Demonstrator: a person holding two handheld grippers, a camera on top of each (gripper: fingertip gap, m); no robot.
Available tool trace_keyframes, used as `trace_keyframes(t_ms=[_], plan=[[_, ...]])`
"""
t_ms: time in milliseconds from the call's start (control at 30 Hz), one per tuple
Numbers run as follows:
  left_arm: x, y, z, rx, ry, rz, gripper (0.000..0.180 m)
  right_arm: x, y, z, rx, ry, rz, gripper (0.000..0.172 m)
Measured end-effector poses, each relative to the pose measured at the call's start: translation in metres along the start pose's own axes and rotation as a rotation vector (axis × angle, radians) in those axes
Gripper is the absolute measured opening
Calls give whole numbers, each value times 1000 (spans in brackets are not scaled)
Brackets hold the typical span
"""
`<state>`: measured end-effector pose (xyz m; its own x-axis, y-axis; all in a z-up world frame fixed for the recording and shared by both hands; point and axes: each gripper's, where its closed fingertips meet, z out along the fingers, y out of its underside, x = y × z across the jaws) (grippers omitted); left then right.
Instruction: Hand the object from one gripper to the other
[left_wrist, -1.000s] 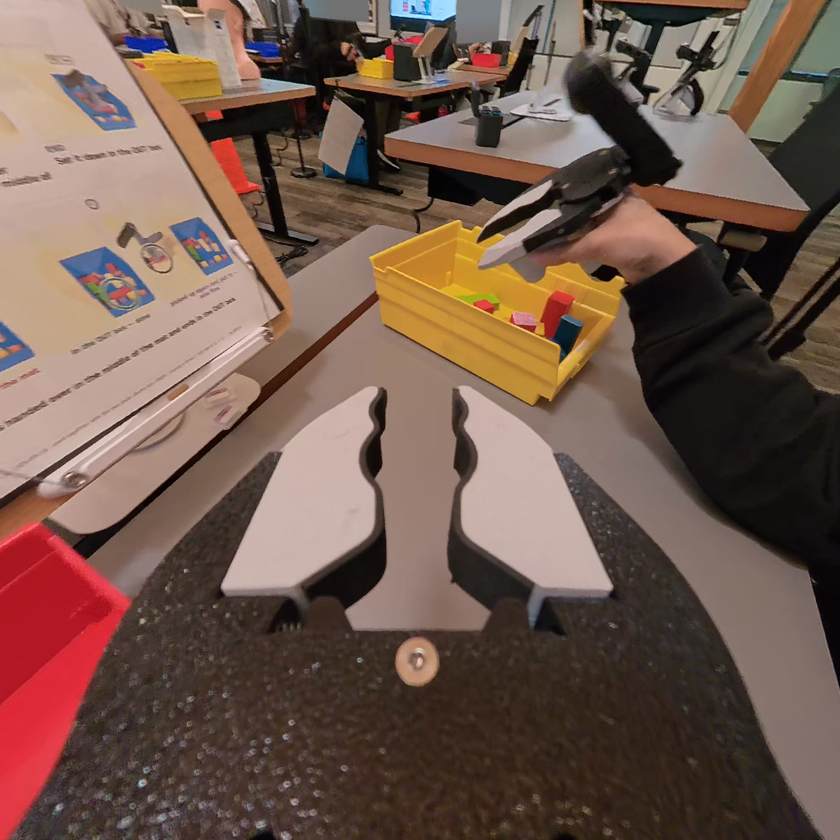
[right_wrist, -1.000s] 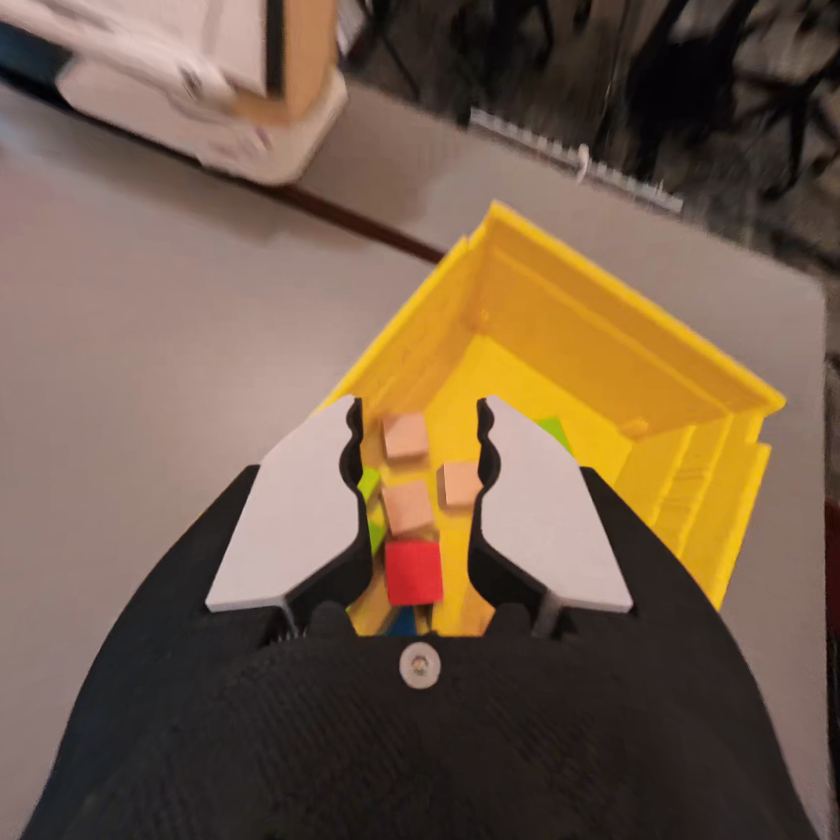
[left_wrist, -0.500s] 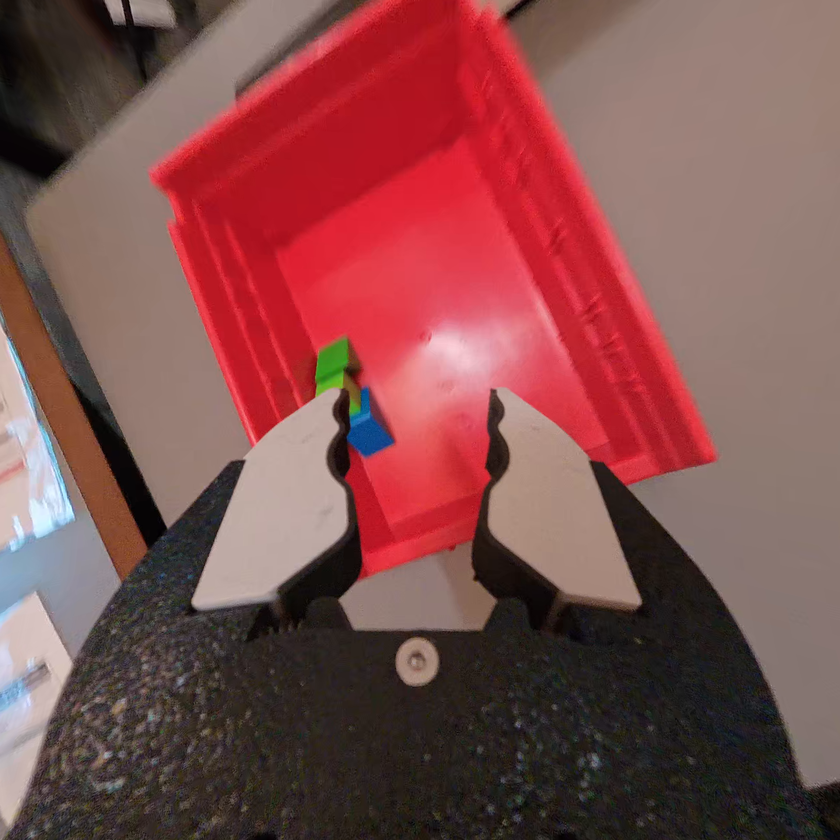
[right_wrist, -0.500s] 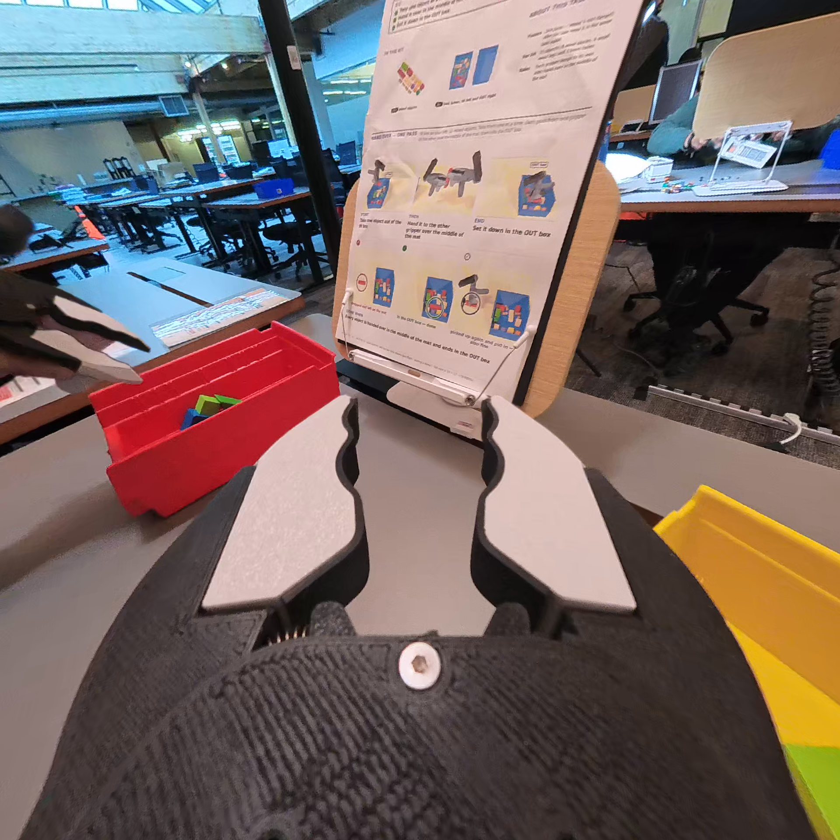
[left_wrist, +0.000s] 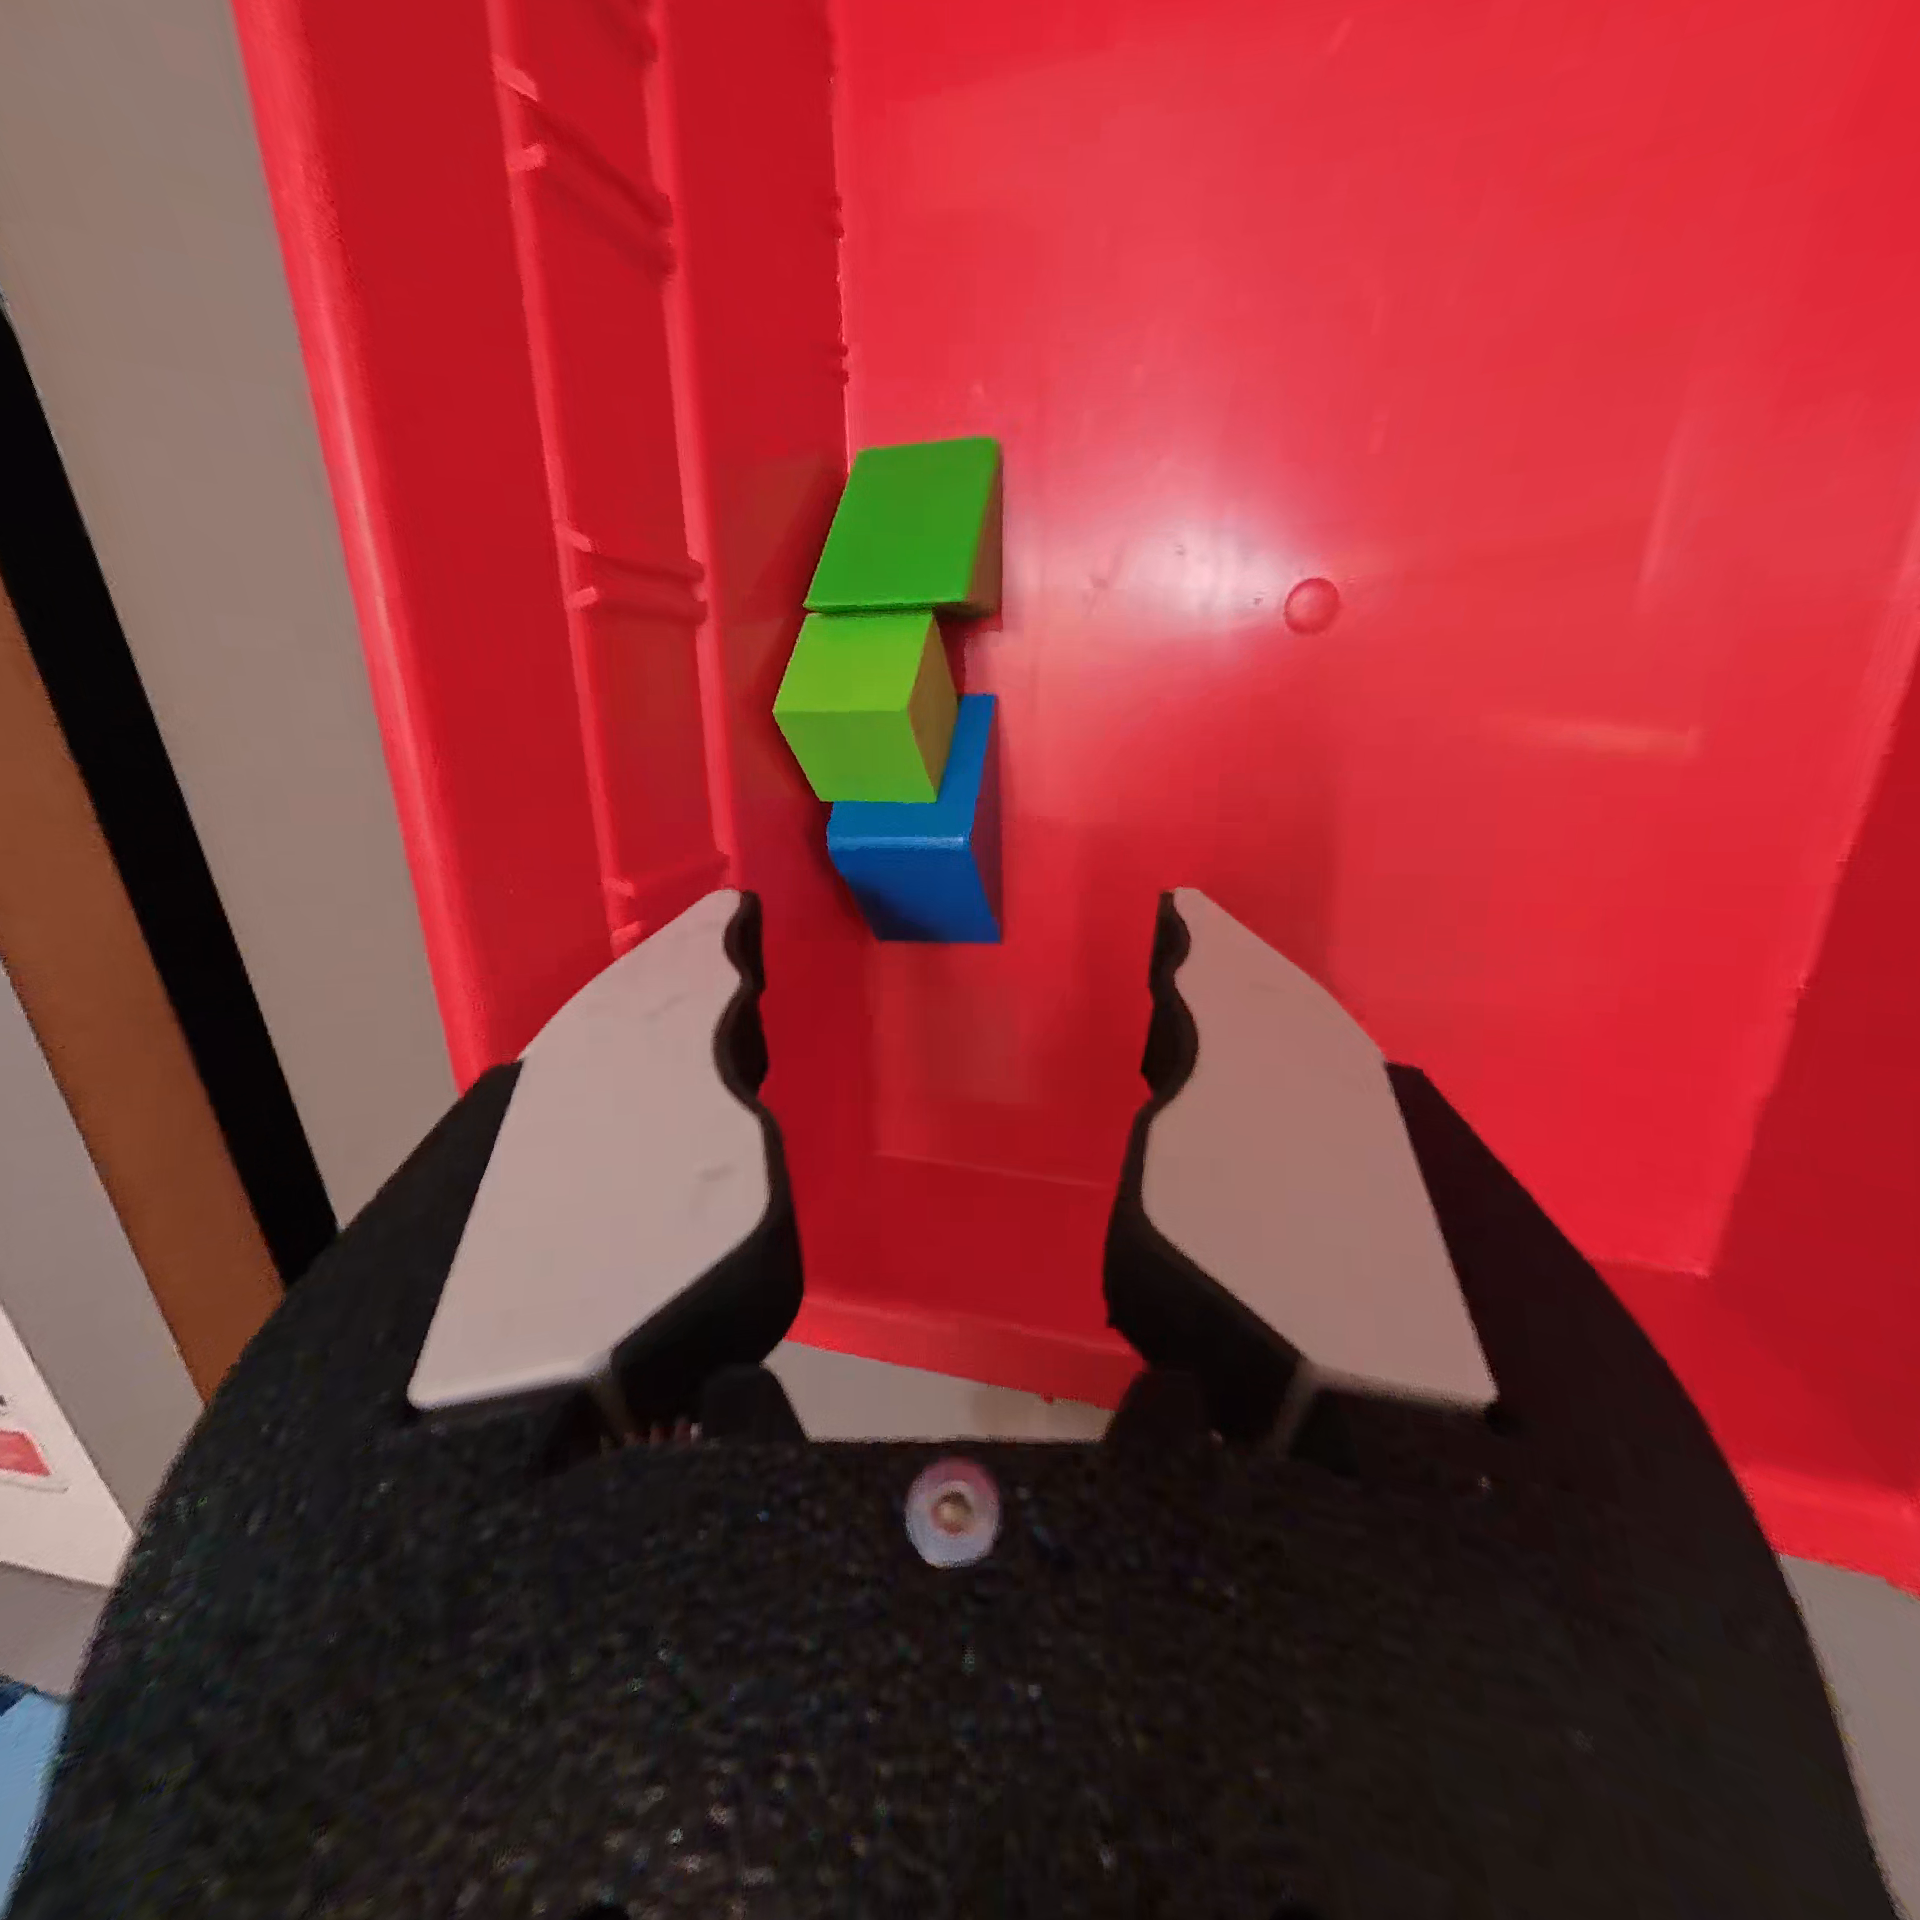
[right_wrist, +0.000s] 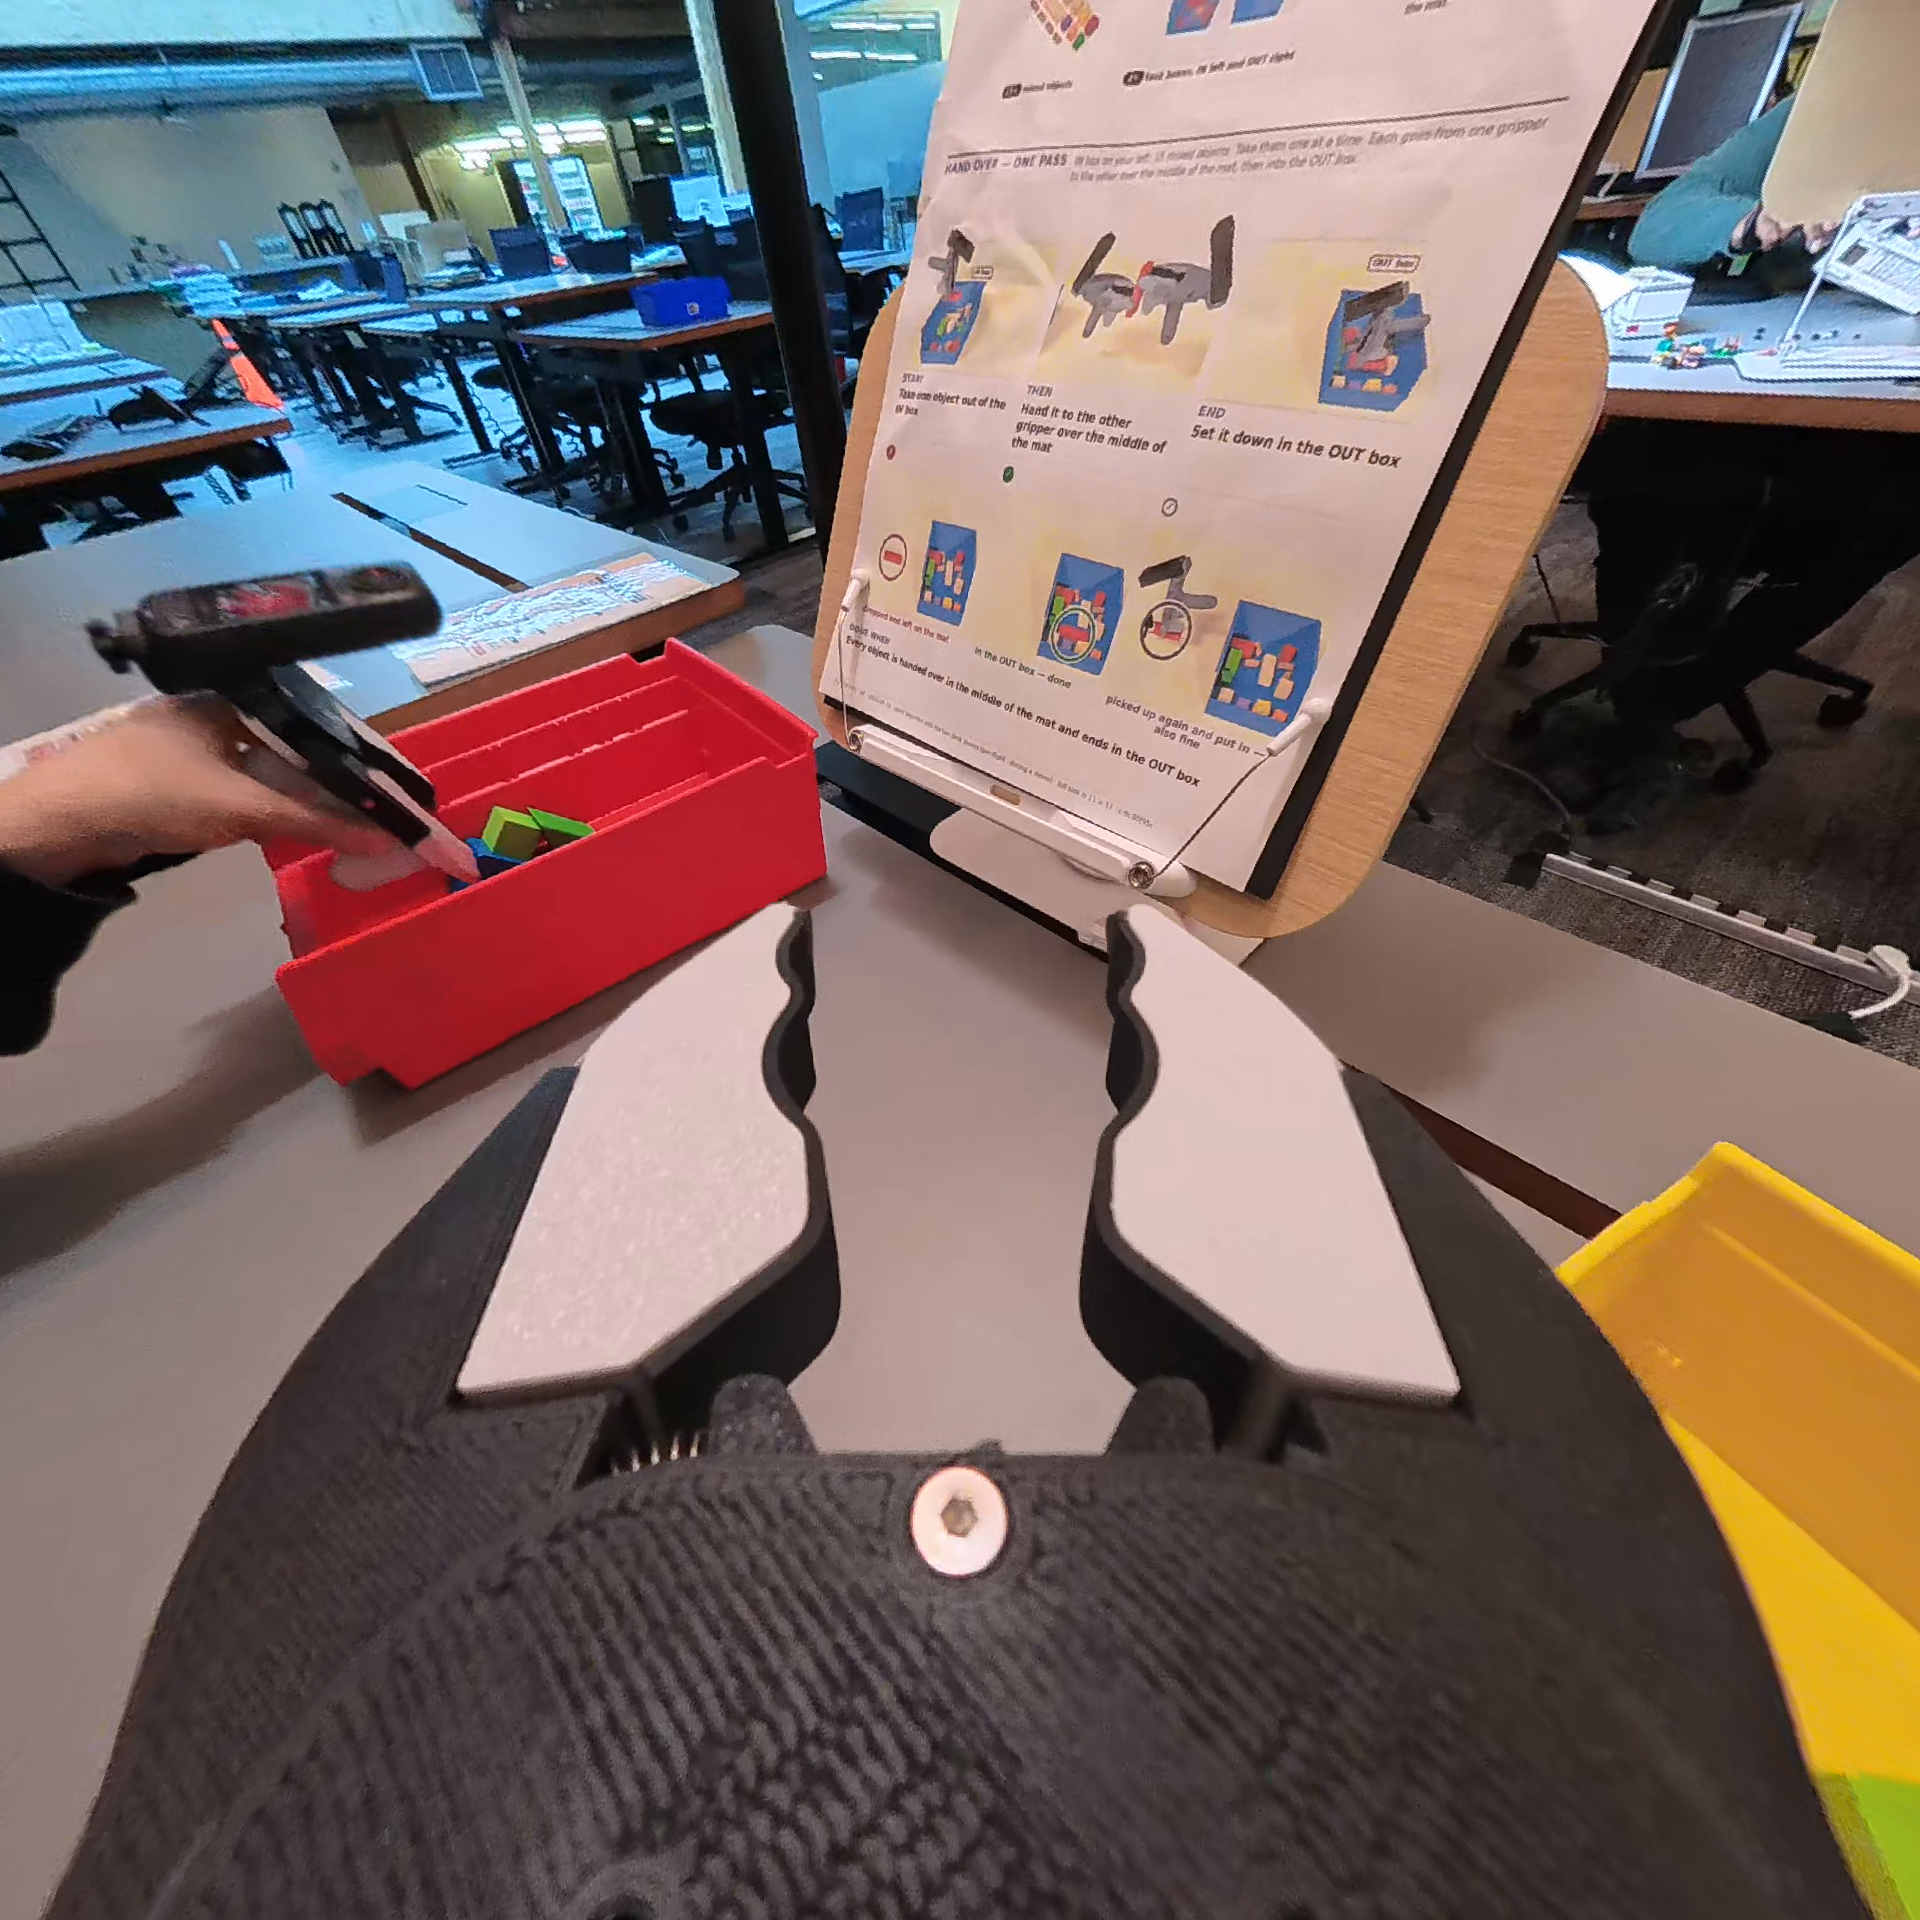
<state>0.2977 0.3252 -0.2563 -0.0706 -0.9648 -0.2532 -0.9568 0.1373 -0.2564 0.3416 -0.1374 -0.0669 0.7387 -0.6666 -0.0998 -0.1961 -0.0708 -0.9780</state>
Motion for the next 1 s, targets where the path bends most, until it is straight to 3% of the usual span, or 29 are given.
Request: trace_keyframes(t_ms=[467, 600, 733, 900, 1000], plan=[[3, -2, 26, -48, -24, -35, 62, -4, 3, 7, -9, -27, -1, 55], [12, -2, 19, -33, 68, -46, 41, -4, 5, 8, -16, -27, -1, 55], [31, -6, 11, 2, 225, -68, 49, -3, 6, 8, -19, -26, 5, 55], [14, -12, 4, 60, 147, -136, 61, -2, 6, 7, -20, -23, 6, 55], [16, -2, 10, -15, 130, -115, 66, -3, 6, 8, -19, -30, 7, 55]])
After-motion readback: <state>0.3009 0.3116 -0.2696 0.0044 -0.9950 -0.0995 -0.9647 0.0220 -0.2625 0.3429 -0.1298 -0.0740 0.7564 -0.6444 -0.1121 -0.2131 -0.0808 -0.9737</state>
